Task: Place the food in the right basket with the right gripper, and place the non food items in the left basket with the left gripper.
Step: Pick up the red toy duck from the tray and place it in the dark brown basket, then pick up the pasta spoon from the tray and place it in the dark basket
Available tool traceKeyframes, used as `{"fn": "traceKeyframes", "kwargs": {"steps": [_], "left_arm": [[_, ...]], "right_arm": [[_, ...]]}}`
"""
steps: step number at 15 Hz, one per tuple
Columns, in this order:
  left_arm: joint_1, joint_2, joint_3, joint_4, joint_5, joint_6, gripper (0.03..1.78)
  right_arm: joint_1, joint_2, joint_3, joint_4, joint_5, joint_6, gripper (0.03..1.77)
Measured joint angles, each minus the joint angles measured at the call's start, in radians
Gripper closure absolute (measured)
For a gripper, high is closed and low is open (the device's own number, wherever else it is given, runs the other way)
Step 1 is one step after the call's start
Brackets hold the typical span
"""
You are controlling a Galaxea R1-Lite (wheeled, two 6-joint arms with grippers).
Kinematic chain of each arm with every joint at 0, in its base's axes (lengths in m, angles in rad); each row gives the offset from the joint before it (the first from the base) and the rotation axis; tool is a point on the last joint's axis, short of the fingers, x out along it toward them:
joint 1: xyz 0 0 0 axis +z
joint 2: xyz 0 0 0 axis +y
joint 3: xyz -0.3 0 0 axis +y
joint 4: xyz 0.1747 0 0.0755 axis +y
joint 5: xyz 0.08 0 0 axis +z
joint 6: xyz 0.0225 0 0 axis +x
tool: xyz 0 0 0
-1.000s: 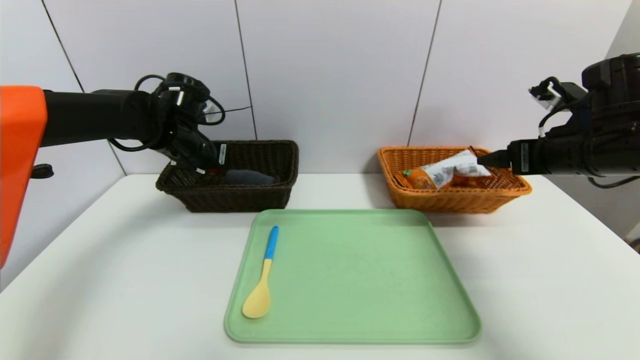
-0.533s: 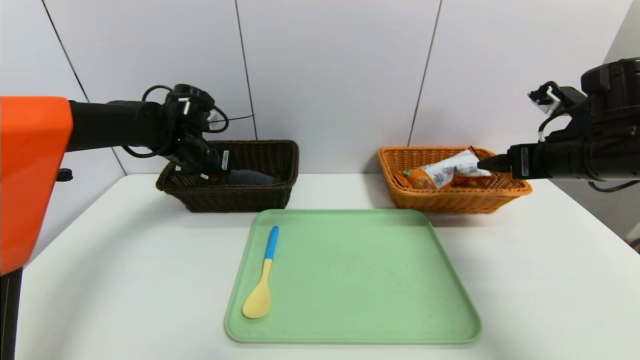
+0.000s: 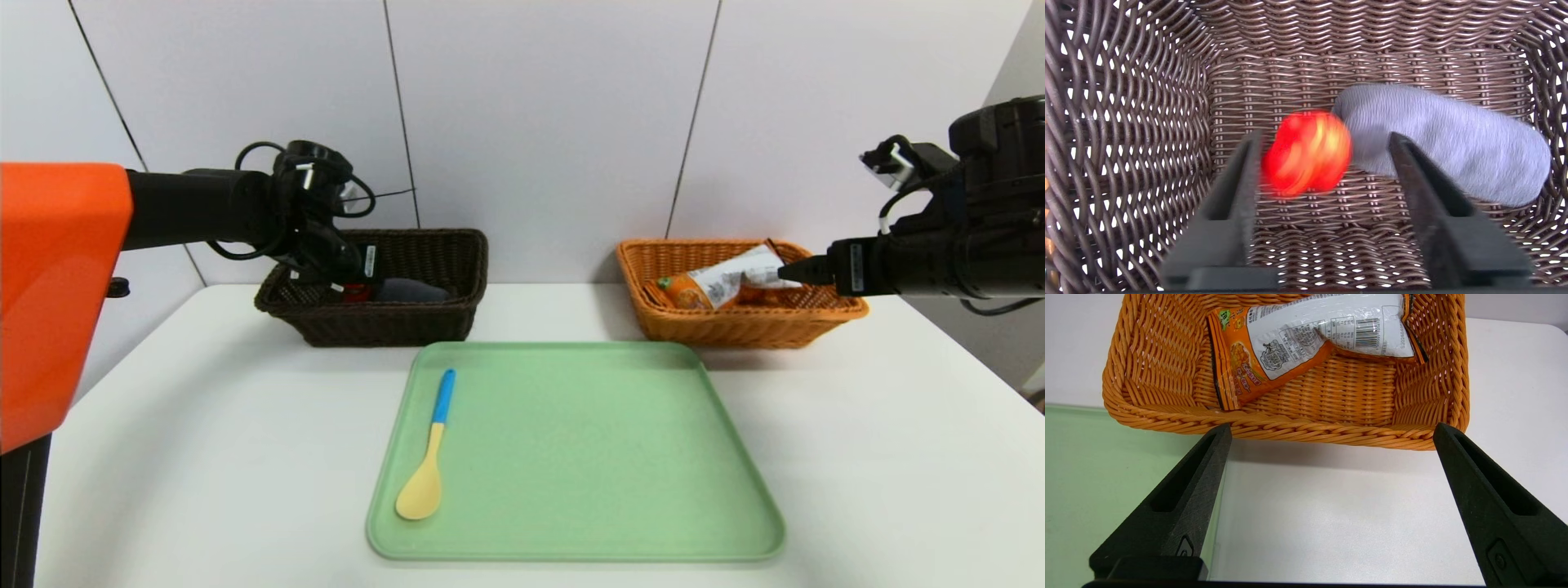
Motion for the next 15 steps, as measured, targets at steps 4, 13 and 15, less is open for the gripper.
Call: {"fn": "traceKeyframes", "kwargs": {"steps": [4, 13, 15], "left_arm": [[-0.004, -0.045, -0.001, 0.003, 0.000, 0.001, 0.44], [-0.343, -0.309, -0.020, 0.430, 0.001, -0.182, 0.21], [-0.423, -0.327, -0.026, 0.533, 0.001, -0.240, 0.19]], "right_arm": [[0.008, -0.004, 0.001, 0.001, -0.002, 0.003, 0.10], [0.037, -0.006, 0.007, 0.014, -0.036, 0.007, 0.10], [0.043, -0.008, 0.007, 0.023, -0.045, 0.006, 0.10]]}}
